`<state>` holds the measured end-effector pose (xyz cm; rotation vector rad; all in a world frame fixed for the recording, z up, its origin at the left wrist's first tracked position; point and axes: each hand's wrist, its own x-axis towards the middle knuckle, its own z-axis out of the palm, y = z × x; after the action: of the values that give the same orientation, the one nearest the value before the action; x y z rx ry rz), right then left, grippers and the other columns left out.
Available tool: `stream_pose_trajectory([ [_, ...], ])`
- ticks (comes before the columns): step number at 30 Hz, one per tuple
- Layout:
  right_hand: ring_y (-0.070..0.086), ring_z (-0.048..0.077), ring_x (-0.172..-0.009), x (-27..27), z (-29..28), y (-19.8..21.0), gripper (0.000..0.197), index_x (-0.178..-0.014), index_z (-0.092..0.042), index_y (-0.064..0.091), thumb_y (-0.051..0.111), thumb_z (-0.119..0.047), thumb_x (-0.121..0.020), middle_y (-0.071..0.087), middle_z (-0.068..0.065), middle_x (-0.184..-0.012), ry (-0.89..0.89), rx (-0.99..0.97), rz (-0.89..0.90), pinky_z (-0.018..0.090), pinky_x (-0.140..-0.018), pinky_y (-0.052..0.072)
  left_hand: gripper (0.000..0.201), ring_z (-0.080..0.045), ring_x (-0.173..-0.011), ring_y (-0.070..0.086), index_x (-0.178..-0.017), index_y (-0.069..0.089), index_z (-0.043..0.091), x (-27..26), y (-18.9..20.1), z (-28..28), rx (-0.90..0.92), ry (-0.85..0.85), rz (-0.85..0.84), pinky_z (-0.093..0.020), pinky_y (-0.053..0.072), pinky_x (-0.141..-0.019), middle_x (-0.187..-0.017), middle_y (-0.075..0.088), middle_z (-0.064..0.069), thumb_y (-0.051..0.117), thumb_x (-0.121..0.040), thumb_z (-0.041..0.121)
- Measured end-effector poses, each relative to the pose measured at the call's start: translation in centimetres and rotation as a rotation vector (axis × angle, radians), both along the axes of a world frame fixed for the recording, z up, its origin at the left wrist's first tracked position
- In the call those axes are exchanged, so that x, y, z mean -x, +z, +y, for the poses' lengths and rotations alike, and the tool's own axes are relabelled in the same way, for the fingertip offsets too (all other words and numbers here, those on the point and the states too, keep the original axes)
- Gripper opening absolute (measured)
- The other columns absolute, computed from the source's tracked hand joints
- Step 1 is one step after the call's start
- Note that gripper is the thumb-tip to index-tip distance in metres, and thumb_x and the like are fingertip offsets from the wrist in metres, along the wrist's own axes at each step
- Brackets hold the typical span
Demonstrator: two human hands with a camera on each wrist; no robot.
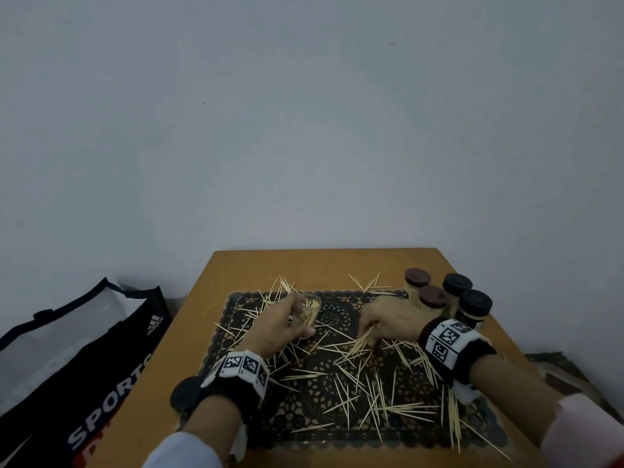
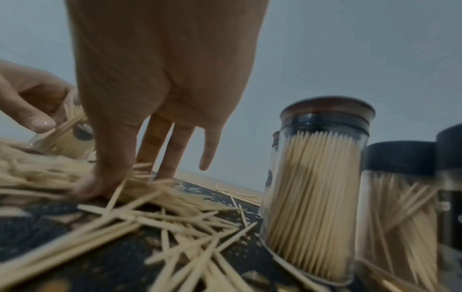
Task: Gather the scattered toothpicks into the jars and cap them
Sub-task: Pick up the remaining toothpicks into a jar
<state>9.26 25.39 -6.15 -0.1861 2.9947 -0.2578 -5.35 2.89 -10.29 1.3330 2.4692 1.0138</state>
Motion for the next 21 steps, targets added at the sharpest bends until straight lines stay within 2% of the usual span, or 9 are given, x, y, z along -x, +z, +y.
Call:
stream_pose_trajectory([
  [2, 0.061, 0.009, -0.088, 0.2, -0.2, 0.2, 0.018, -0.099, -0.018, 0.075, 0.073, -0.023, -0.082, 0.07, -0.004, -0.098, 0.004, -0.007, 0.006, 0.006, -0.064, 0.033, 0.065, -0.012, -0.104, 0.059, -0.132, 0.047, 0.019, 0.1, -0.1, 0.0, 0.002, 0.0, -0.008, -0.031, 0.05, -0.092, -0.118, 0.062, 0.004, 0.078, -0.079, 0.04],
  [4, 0.058, 0.006, -0.081, 0.4, -0.2, 0.0, 0.015, -0.098, -0.017, 0.073, 0.071, -0.024, -0.085, 0.07, -0.004, -0.092, 0.016, -0.008, 0.035, 0.008, -0.063, 0.032, 0.066, -0.013, -0.106, 0.059, -0.132, 0.046, 0.019, 0.2, -0.2, 0.0, 0.008, 0.001, -0.01, -0.035, 0.051, -0.093, -0.12, 0.062, 0.003, 0.078, -0.078, 0.041],
  [7, 0.049, 0.0, -0.074, 0.7, -0.2, -0.4, 0.018, -0.102, -0.017, 0.067, 0.071, -0.02, -0.084, 0.06, -0.011, -0.082, -0.034, 0.021, 0.051, 0.013, -0.063, 0.031, 0.066, -0.013, -0.107, 0.059, -0.133, 0.046, 0.02, 0.1, -0.2, 0.1, 0.007, 0.001, -0.013, -0.032, 0.051, -0.093, -0.119, 0.062, 0.004, 0.078, -0.079, 0.04],
  [9, 0.046, -0.003, -0.07, 0.9, -0.1, -0.5, 0.023, -0.105, -0.015, 0.067, 0.072, -0.019, -0.084, 0.053, -0.017, -0.08, -0.069, 0.046, 0.021, 0.013, -0.061, 0.033, 0.066, -0.012, -0.107, 0.059, -0.133, 0.046, 0.02, 0.1, -0.1, 0.1, 0.01, 0.001, -0.012, -0.03, 0.05, -0.093, -0.12, 0.061, 0.005, 0.078, -0.079, 0.039],
  [10, 0.046, -0.002, -0.071, 1.0, -0.1, -0.4, 0.024, -0.107, -0.014, 0.067, 0.072, -0.02, -0.084, 0.055, -0.015, -0.083, -0.075, 0.037, 0.001, 0.013, -0.061, 0.034, 0.066, -0.012, -0.107, 0.059, -0.133, 0.045, 0.02, 0.1, -0.1, 0.1, 0.015, 0.001, -0.012, -0.03, 0.05, -0.093, -0.12, 0.061, 0.004, 0.078, -0.079, 0.04],
  [13, 0.051, 0.007, -0.081, 1.1, -0.1, -0.1, 0.025, -0.107, -0.01, 0.069, 0.07, -0.023, -0.086, 0.066, 0.0, -0.098, -0.068, -0.017, -0.044, 0.017, -0.067, 0.034, 0.068, -0.012, -0.107, 0.059, -0.134, 0.045, 0.021, 0.2, -0.2, 0.1, 0.02, 0.0, -0.012, -0.032, 0.051, -0.093, -0.122, 0.062, 0.002, 0.077, -0.078, 0.042],
  [17, 0.059, 0.02, -0.086, 1.6, -0.5, 0.3, 0.018, -0.1, -0.006, 0.068, 0.064, -0.02, -0.09, 0.067, 0.007, -0.097, -0.046, -0.088, -0.085, 0.02, -0.064, 0.035, 0.068, -0.013, -0.108, 0.06, -0.134, 0.045, 0.02, 0.2, -0.2, 0.1, 0.018, -0.003, -0.019, -0.032, 0.052, -0.093, -0.123, 0.062, 0.001, 0.077, -0.078, 0.042],
  [19, 0.059, 0.024, -0.088, 1.8, -0.7, 0.3, 0.015, -0.099, -0.005, 0.066, 0.058, -0.016, -0.092, 0.065, 0.009, -0.098, -0.052, -0.105, -0.104, 0.029, -0.071, 0.042, 0.068, -0.014, -0.108, 0.06, -0.133, 0.045, 0.019, 0.2, -0.2, 0.2, 0.018, -0.003, -0.026, -0.031, 0.052, -0.093, -0.124, 0.062, 0.0, 0.078, -0.078, 0.041],
  [21, 0.058, 0.027, -0.091, 1.8, -0.8, 0.2, 0.015, -0.099, -0.005, 0.064, 0.055, -0.015, -0.093, 0.063, 0.011, -0.1, -0.064, -0.133, -0.119, 0.036, -0.078, 0.045, 0.069, -0.013, -0.108, 0.06, -0.134, 0.045, 0.019, 0.2, -0.3, 0.2, 0.017, -0.004, -0.037, -0.033, 0.052, -0.094, -0.125, 0.062, 0.0, 0.078, -0.077, 0.041],
])
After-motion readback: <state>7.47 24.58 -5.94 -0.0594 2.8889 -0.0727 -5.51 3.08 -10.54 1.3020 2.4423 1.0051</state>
